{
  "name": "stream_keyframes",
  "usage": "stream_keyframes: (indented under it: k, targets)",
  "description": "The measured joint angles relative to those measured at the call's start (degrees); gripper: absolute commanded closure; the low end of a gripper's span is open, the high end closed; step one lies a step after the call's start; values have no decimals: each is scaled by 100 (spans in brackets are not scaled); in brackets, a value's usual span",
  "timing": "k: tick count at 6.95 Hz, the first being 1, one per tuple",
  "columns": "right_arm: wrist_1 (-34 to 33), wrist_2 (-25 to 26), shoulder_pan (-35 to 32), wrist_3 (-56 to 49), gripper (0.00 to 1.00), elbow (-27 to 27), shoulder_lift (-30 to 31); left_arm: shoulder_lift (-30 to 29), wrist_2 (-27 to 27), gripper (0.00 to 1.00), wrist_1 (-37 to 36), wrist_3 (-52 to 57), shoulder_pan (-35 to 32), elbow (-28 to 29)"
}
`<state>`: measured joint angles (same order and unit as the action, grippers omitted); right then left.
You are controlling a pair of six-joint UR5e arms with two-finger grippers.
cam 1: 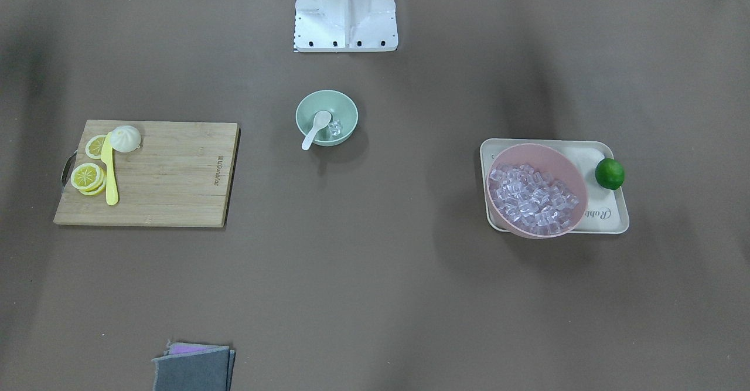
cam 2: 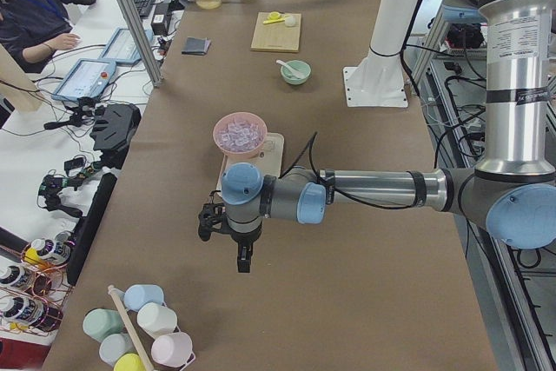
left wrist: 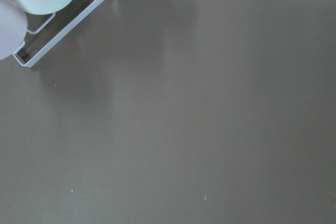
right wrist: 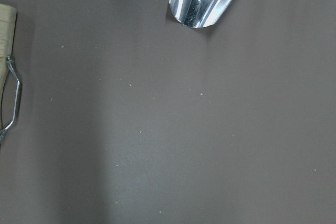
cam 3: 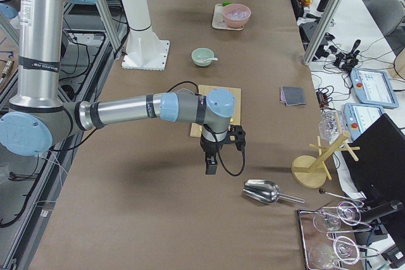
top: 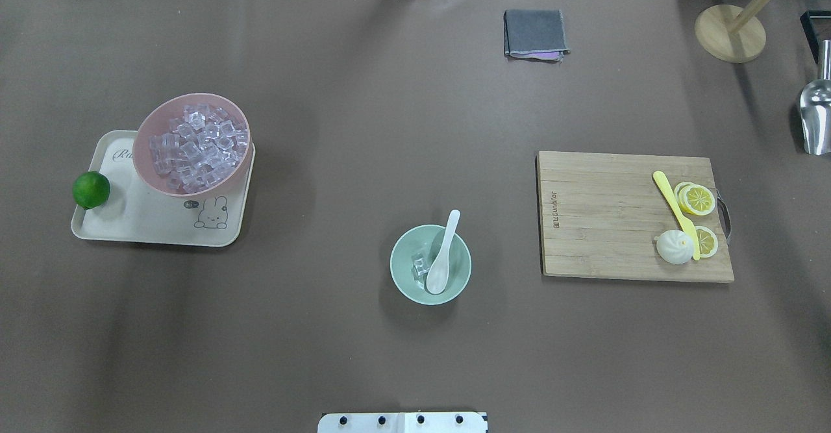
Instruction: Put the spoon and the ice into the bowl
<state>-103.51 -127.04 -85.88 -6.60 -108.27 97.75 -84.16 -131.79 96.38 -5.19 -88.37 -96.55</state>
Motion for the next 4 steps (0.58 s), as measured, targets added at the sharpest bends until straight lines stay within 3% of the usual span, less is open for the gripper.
stream_keyframes:
  k: [4]
  targets:
    - [-3,-32,10,-18,0,3,-42,38,47,2,-5,1,3,-26]
